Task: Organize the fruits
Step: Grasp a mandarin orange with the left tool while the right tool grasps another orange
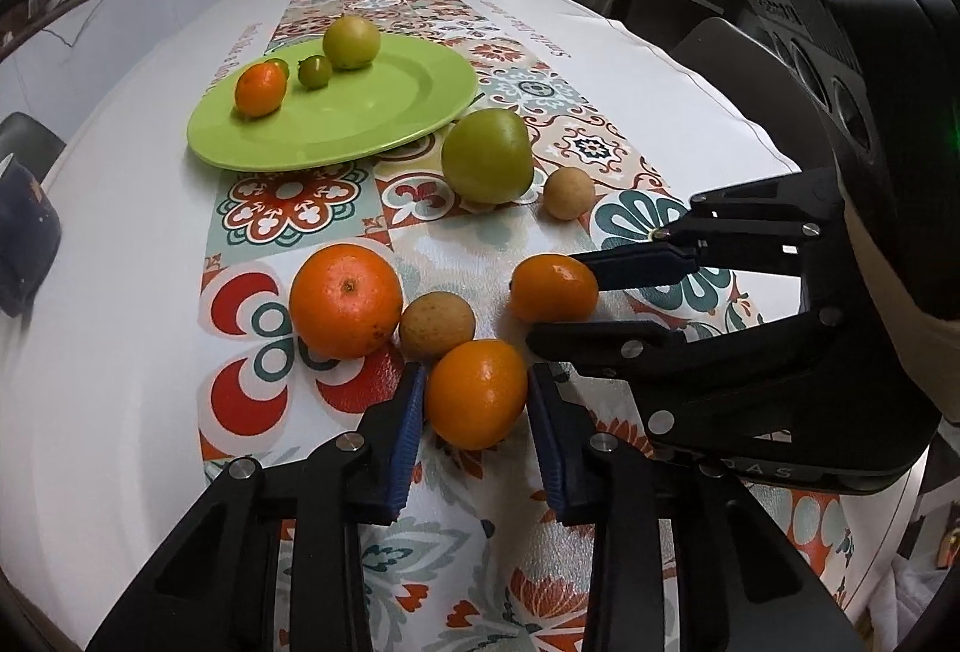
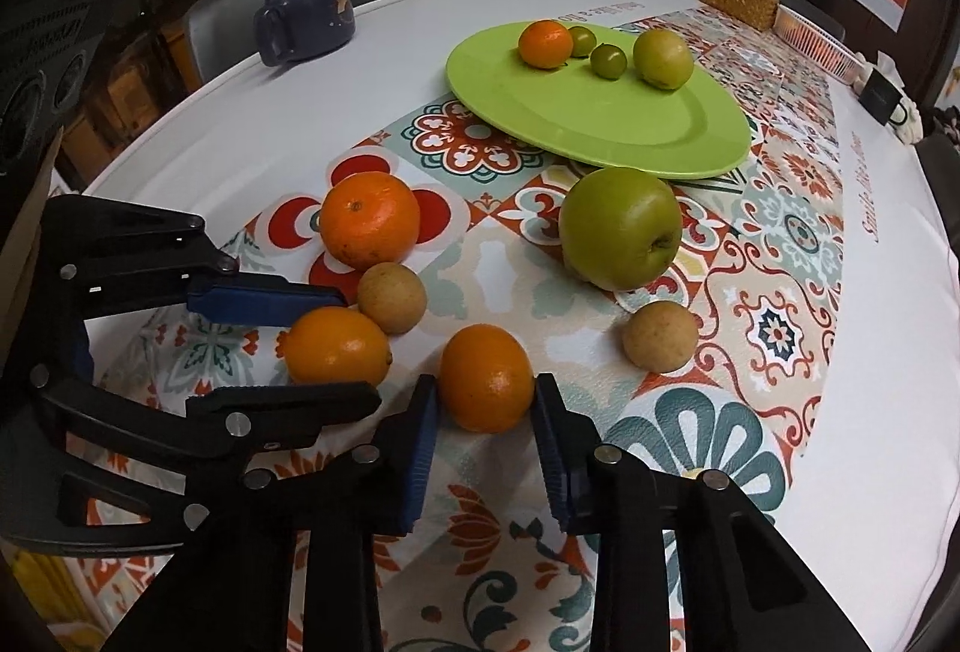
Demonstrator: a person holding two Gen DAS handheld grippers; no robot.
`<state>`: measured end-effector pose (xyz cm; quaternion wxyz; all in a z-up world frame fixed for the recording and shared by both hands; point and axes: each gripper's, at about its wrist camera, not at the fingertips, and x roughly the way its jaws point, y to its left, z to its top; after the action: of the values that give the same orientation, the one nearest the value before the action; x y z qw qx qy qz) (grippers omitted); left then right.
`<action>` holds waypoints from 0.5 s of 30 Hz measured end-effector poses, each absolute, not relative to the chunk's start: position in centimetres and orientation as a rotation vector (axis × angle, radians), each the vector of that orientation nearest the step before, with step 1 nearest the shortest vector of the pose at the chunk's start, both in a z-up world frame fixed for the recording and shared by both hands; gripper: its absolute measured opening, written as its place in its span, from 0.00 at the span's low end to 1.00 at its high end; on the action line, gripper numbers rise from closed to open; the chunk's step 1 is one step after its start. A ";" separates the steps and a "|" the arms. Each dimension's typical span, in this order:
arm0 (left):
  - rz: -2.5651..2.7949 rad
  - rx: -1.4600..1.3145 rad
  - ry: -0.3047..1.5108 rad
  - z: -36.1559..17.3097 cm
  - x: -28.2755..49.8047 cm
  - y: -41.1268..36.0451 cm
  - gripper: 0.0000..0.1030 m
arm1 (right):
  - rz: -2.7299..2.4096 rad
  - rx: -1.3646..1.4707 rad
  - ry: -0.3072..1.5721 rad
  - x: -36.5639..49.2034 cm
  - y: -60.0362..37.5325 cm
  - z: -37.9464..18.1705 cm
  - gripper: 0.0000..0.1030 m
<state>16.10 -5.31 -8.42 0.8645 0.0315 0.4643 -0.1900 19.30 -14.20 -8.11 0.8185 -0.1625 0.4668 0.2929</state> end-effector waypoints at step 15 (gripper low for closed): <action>-0.355 0.049 0.917 -5.9 14.5 -4.6 0.33 | 0.557 -0.243 0.954 17.6 -15.5 -6.2 0.31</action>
<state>14.48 -4.60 -5.86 0.8813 0.0233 0.4402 -0.1704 17.57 -15.49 -6.21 0.8442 -0.1150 0.4521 0.2640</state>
